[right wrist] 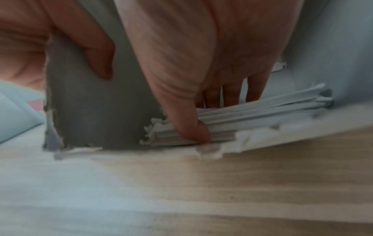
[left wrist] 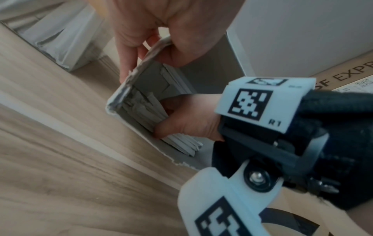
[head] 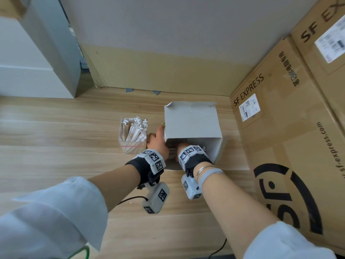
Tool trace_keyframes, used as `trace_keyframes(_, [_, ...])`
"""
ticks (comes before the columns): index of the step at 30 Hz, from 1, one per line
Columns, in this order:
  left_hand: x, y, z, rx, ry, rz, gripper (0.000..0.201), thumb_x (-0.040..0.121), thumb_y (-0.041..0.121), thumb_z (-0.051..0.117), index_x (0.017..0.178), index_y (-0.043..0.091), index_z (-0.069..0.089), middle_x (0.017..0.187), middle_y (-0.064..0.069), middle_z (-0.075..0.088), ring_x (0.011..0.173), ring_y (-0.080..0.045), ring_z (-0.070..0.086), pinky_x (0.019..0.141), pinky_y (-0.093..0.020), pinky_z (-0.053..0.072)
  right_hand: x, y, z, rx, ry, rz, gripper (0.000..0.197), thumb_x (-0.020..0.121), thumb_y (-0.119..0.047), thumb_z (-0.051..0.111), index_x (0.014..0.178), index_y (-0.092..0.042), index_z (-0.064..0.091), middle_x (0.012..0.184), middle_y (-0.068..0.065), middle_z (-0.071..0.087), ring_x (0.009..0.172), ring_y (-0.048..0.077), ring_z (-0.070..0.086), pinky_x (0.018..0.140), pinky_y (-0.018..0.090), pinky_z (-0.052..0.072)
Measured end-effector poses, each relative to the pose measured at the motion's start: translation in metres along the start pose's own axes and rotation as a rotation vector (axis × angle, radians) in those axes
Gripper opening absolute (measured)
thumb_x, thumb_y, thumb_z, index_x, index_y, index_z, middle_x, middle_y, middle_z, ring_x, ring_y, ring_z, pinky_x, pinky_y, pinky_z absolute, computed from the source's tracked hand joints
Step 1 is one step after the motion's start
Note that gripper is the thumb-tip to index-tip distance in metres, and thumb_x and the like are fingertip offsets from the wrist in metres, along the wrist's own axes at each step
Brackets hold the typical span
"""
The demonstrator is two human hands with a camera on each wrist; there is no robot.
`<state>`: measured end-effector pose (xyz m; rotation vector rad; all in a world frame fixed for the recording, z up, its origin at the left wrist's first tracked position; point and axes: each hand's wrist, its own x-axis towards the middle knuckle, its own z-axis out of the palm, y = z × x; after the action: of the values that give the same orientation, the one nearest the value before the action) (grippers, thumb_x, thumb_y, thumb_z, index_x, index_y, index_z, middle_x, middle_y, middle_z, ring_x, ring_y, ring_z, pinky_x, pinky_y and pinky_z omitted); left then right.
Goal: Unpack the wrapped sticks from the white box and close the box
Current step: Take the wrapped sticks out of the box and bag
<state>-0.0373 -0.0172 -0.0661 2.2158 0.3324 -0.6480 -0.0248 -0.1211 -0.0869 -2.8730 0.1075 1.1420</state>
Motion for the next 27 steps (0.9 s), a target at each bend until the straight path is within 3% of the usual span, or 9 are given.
trace_keyframes(2, [0.0, 0.0, 0.002, 0.007, 0.009, -0.002, 0.077, 0.088, -0.004, 0.044, 0.148, 0.031, 0.012, 0.138, -0.02, 0.037, 0.123, -0.041, 0.046, 0.103, -0.046, 0.039, -0.002, -0.004, 0.001, -0.083, -0.068, 0.056, 0.036, 0.097, -0.011, 0.045, 0.131, -0.002, 0.05, 0.137, 0.022, 0.05, 0.13, 0.036, 0.045, 0.106, 0.043, 0.038])
trace_keyframes(5, [0.0, 0.001, 0.002, 0.011, 0.011, -0.004, 0.076, 0.087, -0.005, 0.043, 0.148, 0.031, 0.012, 0.139, -0.019, 0.036, 0.123, -0.042, 0.045, 0.104, -0.046, 0.038, -0.006, -0.003, 0.001, -0.175, -0.171, 0.072, 0.027, 0.099, -0.008, 0.04, 0.124, -0.005, 0.051, 0.113, 0.023, 0.058, 0.128, 0.032, 0.047, 0.107, 0.048, 0.038])
trace_keyframes(8, [0.0, 0.002, 0.001, 0.016, 0.006, -0.005, 0.078, 0.086, -0.004, 0.046, 0.148, 0.03, 0.012, 0.138, -0.019, 0.035, 0.123, -0.042, 0.045, 0.105, -0.046, 0.037, 0.001, -0.003, 0.002, -0.108, -0.223, 0.11, 0.035, 0.098, -0.003, 0.043, 0.132, -0.002, 0.046, 0.108, 0.027, 0.056, 0.13, 0.035, 0.046, 0.11, 0.047, 0.035])
trace_keyframes(11, [0.001, 0.003, 0.0, 0.0, 0.024, 0.008, 0.073, 0.089, 0.004, 0.049, 0.148, 0.027, 0.013, 0.138, -0.018, 0.036, 0.122, -0.042, 0.047, 0.103, -0.047, 0.039, -0.002, -0.005, -0.014, 0.019, -0.102, 0.056, 0.034, 0.095, -0.006, 0.047, 0.129, -0.001, 0.049, 0.13, 0.019, 0.054, 0.124, 0.033, 0.051, 0.105, 0.038, 0.041])
trace_keyframes(13, [0.002, 0.006, -0.002, -0.018, 0.022, 0.003, 0.074, 0.088, 0.001, 0.049, 0.149, 0.023, 0.012, 0.141, -0.018, 0.034, 0.125, -0.04, 0.045, 0.104, -0.045, 0.038, -0.007, -0.001, -0.025, 0.111, -0.042, 0.037, 0.037, 0.096, -0.01, 0.046, 0.132, -0.001, 0.047, 0.137, 0.018, 0.05, 0.126, 0.031, 0.05, 0.104, 0.034, 0.039])
trace_keyframes(17, [0.001, 0.012, -0.007, -0.047, 0.018, -0.019, 0.079, 0.085, -0.008, 0.048, 0.15, 0.014, 0.008, 0.149, -0.018, 0.027, 0.132, -0.035, 0.04, 0.107, -0.04, 0.036, -0.015, 0.011, -0.034, 0.294, 0.177, 0.015, 0.034, 0.088, -0.019, 0.061, 0.119, -0.005, 0.06, 0.12, 0.017, 0.064, 0.111, 0.033, 0.061, 0.091, 0.033, 0.047])
trace_keyframes(21, [-0.003, 0.017, -0.009, -0.022, 0.017, 0.004, 0.076, 0.087, -0.007, 0.046, 0.15, 0.014, 0.009, 0.148, -0.021, 0.029, 0.129, -0.037, 0.043, 0.106, -0.042, 0.038, -0.023, 0.014, -0.035, 0.527, 0.246, -0.034, 0.027, 0.081, -0.034, 0.07, 0.097, -0.012, 0.066, 0.105, 0.013, 0.071, 0.1, 0.03, 0.065, 0.078, 0.029, 0.047])
trace_keyframes(24, [-0.004, 0.017, -0.01, 0.045, -0.007, 0.007, 0.071, 0.089, -0.004, 0.041, 0.15, 0.016, 0.009, 0.143, -0.023, 0.037, 0.124, -0.038, 0.048, 0.102, -0.042, 0.042, -0.024, 0.014, -0.029, 0.639, 0.253, -0.033, 0.03, 0.084, -0.036, 0.066, 0.101, -0.011, 0.069, 0.105, 0.013, 0.072, 0.088, 0.025, 0.063, 0.071, 0.023, 0.039])
trace_keyframes(27, [0.0, 0.014, -0.012, 0.102, -0.082, -0.025, 0.075, 0.089, -0.003, 0.042, 0.15, 0.02, 0.006, 0.138, -0.023, 0.044, 0.122, -0.036, 0.051, 0.1, -0.041, 0.044, -0.028, 0.011, -0.027, 0.718, 0.247, -0.06, 0.033, 0.085, -0.034, 0.066, 0.103, -0.007, 0.069, 0.102, 0.011, 0.073, 0.084, 0.019, 0.061, 0.072, 0.022, 0.039])
